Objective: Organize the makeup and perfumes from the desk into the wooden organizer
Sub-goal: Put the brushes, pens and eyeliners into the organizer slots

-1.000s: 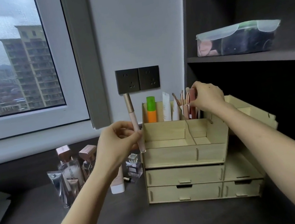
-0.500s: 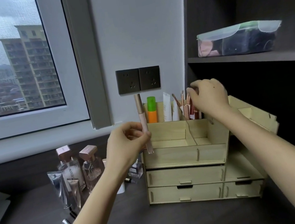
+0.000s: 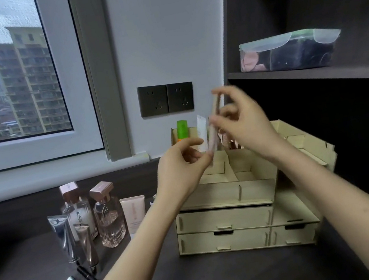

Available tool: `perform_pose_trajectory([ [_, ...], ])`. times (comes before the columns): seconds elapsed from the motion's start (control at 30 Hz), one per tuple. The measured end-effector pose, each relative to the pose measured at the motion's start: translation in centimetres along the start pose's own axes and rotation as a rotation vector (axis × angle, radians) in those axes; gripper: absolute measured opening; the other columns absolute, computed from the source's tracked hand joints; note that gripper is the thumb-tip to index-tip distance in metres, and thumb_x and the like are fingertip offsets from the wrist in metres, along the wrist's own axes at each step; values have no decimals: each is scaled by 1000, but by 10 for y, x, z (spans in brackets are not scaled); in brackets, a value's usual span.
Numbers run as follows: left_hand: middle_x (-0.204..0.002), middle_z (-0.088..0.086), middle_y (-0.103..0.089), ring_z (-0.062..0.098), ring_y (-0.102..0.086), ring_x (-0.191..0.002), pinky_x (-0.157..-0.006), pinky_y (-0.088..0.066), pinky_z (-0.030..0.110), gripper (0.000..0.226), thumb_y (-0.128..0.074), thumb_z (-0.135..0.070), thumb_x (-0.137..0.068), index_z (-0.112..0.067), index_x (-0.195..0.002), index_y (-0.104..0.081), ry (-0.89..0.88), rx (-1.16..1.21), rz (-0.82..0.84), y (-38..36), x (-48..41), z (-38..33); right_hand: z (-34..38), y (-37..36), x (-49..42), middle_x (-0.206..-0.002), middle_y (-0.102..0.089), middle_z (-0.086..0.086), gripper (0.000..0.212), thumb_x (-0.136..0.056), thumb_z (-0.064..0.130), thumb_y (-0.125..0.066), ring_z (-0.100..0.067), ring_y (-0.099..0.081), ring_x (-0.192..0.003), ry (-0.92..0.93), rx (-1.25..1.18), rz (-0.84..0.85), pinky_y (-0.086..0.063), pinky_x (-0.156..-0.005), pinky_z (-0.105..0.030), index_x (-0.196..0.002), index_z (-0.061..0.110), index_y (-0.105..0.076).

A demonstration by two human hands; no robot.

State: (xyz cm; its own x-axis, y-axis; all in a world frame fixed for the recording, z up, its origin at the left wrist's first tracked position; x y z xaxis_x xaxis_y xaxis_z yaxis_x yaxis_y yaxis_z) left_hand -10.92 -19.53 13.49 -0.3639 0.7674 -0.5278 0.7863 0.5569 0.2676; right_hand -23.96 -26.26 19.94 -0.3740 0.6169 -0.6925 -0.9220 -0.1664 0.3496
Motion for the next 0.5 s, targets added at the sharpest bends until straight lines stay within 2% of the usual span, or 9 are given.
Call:
perform_pose_trajectory([
  [0.1,-83,-4,-68,5,-60,-74,-72,-48,19,21,-68,-30,-80,-24,-100,-67,13,-19,-71,14,-2,6,-18,36,-26,-86,-67,-12,45,-86,6,-63,-21,-68,-81,-66,84,-224,-59,-72,-28,-126,20,-48],
  [0.13,-81,-5,-68,2,-59,-72,-70,-48,18,16,-67,-28,-80,-25,-96,-67,25,-23,-108,21,-1,10,-27,43,-33,-89,-66,-14,45,-87,8,-63,-24,-67,-85,-84,175,-257,-58,-77,-36,-127,21,-48],
  [0.2,-78,-7,-67,0,-57,-68,-66,-45,15,8,-65,-24,-81,-28,-88,-66,52,-29,-155,31,1,18,-44,50,-41,-88,-65,-10,44,-87,11,-63,-25,-64,-87,-91,382,-278,-55,-81,-40,-127,21,-48],
  [0.37,-75,-5,-67,8,-61,-71,-69,-49,24,10,-64,-18,-80,-20,-88,-70,103,-64,-151,39,2,33,-83,41,-52,-83,-61,-4,42,-85,16,-66,-24,-61,-84,-153,598,-180,-47,-72,-32,-123,20,-49],
  [0.5,-71,-10,-65,5,-59,-68,-66,-45,23,10,-63,-17,-80,-21,-86,-70,98,-85,-138,35,0,33,-105,32,-53,-94,-67,-7,32,-80,20,-71,-27,-63,-91,-246,763,-27,-53,-79,-41,-109,17,-57],
])
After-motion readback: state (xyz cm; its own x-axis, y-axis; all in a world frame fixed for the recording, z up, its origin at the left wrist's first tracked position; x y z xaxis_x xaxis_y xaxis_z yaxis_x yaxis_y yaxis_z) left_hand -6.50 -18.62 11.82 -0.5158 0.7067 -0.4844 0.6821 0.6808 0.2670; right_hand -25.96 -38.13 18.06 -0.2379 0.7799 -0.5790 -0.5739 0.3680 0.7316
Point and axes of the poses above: each hand's wrist, its own x-axis away from the middle knuckle, its own y-axis out of the back of the hand, z = x × y, the point moved 5 cm from there along -x, towards the middle knuckle
